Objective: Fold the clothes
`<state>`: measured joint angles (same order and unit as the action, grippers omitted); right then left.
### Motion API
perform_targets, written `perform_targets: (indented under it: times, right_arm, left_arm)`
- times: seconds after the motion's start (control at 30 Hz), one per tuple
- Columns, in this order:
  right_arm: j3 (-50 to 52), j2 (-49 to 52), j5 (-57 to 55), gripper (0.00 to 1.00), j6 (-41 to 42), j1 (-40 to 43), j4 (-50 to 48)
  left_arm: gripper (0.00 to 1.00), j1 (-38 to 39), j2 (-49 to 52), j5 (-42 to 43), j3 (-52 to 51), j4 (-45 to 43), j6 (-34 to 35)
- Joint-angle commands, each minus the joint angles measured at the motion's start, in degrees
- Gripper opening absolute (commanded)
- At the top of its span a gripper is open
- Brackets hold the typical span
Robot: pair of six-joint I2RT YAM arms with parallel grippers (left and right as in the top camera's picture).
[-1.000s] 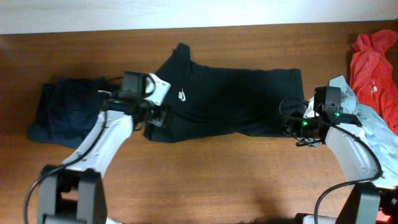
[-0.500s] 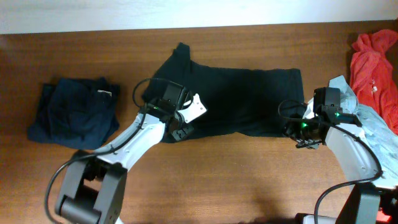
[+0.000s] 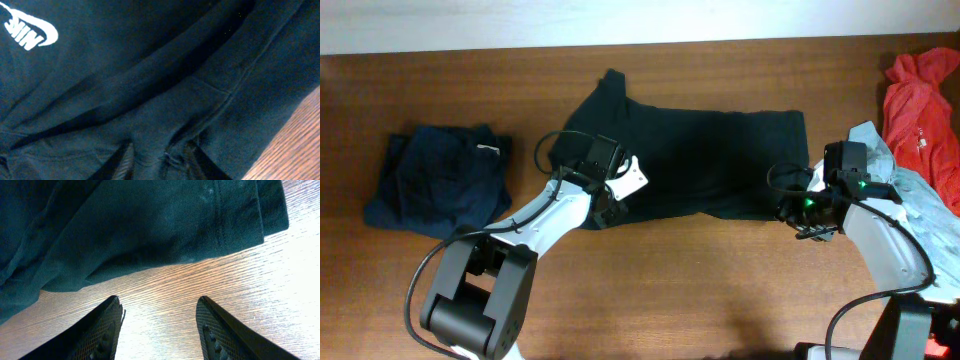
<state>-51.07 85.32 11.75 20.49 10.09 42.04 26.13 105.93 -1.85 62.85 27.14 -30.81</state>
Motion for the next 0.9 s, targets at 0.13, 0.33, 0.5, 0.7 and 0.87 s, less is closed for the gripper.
perform_targets:
  times: [0.13,0.33,0.5,0.7,0.87]
  right_arm:
    - [-0.8,-1.0,0.5,0.52,-0.8,0.1,0.2]
    - [-0.8,-1.0,0.5,0.52,-0.8,0.1,0.2]
    - [-0.8,-1.0,0.5,0.52,-0.8,0.1,0.2]
    - [-0.8,-1.0,0.5,0.52,-0.8,0.1,0.2]
    - [-0.8,-1.0,0.5,0.52,-0.8,0.1,0.2]
  left_arm:
    - [0.00,0.0,0.2,-0.6,1.9,1.3,0.4]
    - [0.00,0.0,0.2,-0.6,8.7,7.9,0.5]
    - [0.00,0.0,0.2,-0.9,12.6,11.1,0.5]
    - [0.00,-0.4,0.4,-1.0,12.9,3.5,-1.8]
    - [0.00,-1.7,1.9,-1.2,12.9,-6.3,-2.5]
